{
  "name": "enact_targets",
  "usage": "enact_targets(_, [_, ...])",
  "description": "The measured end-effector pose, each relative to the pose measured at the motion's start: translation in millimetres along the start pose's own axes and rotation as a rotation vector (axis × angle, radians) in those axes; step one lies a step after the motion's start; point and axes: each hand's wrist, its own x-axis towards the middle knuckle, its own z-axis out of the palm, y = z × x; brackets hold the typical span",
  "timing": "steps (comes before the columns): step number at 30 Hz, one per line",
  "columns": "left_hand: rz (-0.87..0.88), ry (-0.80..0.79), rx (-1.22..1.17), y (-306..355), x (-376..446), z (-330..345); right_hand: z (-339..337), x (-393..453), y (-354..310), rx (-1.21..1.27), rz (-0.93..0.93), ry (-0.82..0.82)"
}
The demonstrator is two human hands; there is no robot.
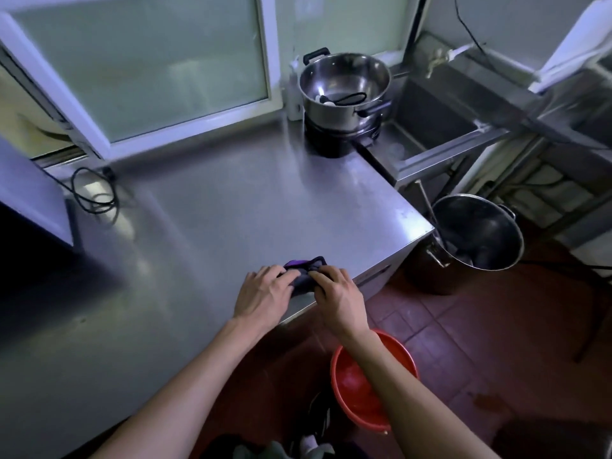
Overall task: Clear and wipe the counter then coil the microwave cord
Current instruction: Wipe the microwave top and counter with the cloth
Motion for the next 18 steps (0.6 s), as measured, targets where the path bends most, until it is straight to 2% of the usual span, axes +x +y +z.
enact_targets(9, [0.128,-0.07,-0.044,54.9,74.7,22.8,-31.7,22.9,71.9,-0.024,0.103,0.044])
enact_targets(18, [0.206,-0.113,-0.089,74.3,152.5,43.3,-42.8,68.8,116.0,-0.099,0.183,0.061])
